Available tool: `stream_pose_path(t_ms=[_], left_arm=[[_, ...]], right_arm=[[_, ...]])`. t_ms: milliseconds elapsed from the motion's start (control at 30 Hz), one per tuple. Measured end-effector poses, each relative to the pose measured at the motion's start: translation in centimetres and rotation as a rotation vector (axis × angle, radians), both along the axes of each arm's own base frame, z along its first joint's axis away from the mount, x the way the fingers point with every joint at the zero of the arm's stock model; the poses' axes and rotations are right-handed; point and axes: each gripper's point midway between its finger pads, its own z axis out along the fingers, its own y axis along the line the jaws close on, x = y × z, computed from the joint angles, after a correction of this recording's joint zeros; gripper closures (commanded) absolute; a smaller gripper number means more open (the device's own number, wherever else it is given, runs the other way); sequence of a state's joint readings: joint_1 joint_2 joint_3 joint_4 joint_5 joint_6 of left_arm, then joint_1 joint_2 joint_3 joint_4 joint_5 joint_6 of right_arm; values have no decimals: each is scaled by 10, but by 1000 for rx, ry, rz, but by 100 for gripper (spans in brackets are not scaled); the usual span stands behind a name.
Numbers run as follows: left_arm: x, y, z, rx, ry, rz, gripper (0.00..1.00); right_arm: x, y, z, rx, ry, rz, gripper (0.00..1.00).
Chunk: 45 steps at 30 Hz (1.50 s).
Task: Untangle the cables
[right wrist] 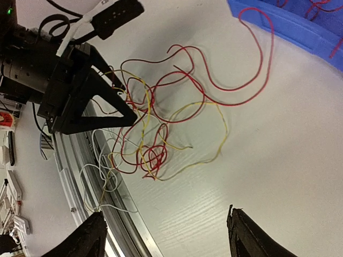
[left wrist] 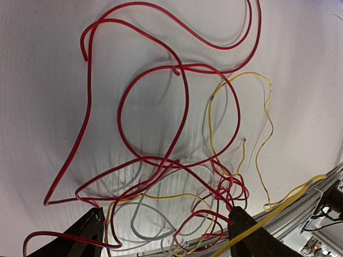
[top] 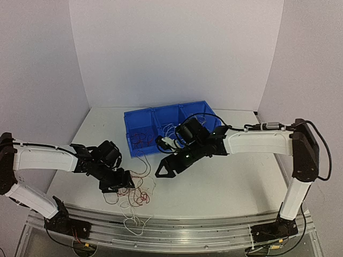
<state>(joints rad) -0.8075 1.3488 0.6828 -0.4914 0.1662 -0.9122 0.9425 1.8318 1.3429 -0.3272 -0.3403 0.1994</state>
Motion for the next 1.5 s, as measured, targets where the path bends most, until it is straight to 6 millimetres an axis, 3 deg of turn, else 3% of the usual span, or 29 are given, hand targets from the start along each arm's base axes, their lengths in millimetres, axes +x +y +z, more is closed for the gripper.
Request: stream_pose_path(t_ms=[167, 300, 433, 467, 567, 667, 800, 933, 1000, 1067, 1200, 1300, 1333, 1400, 1500], left_arm=[[3, 3, -14, 62, -9, 32, 35], [-4, -1, -26, 106, -5, 15, 40], [-4, -5, -29, 119, -19, 10, 54], [-4, -5, -29, 120, -22, 10, 59], [0, -8, -30, 121, -27, 21, 77], [1, -8, -32, 125, -29, 28, 98], [4, -6, -31, 142, -48, 42, 100], [14, -10, -10, 123, -116, 60, 100], [21, -14, 10, 92, -166, 74, 100], [27, -14, 33, 63, -219, 104, 100], [36, -4, 62, 41, -290, 166, 100], [35, 18, 66, 96, -300, 206, 100], [34, 27, 64, 122, -297, 213, 100], [31, 36, 63, 151, -299, 210, 100], [29, 39, 67, 147, -317, 184, 100]], right_arm=[[2, 54, -22, 40, -8, 65, 34], [8, 76, -42, 47, 13, 79, 38], [7, 90, -52, 50, 18, 96, 48], [6, 93, -53, 52, 19, 99, 55], [4, 100, -55, 57, 12, 102, 99], [6, 101, -60, 40, 6, 76, 100], [19, 91, -63, -2, -51, -12, 100], [27, 57, -44, -30, -106, -135, 100], [39, 28, -15, 4, -110, -220, 100], [63, -14, 19, 46, -120, -338, 100], [126, -136, 80, 83, -187, -657, 100], [148, -228, 103, 17, -255, -900, 100], [149, -250, 109, -6, -277, -957, 100], [143, -272, 117, -40, -305, -1005, 100], [130, -278, 124, -59, -312, -994, 100]])
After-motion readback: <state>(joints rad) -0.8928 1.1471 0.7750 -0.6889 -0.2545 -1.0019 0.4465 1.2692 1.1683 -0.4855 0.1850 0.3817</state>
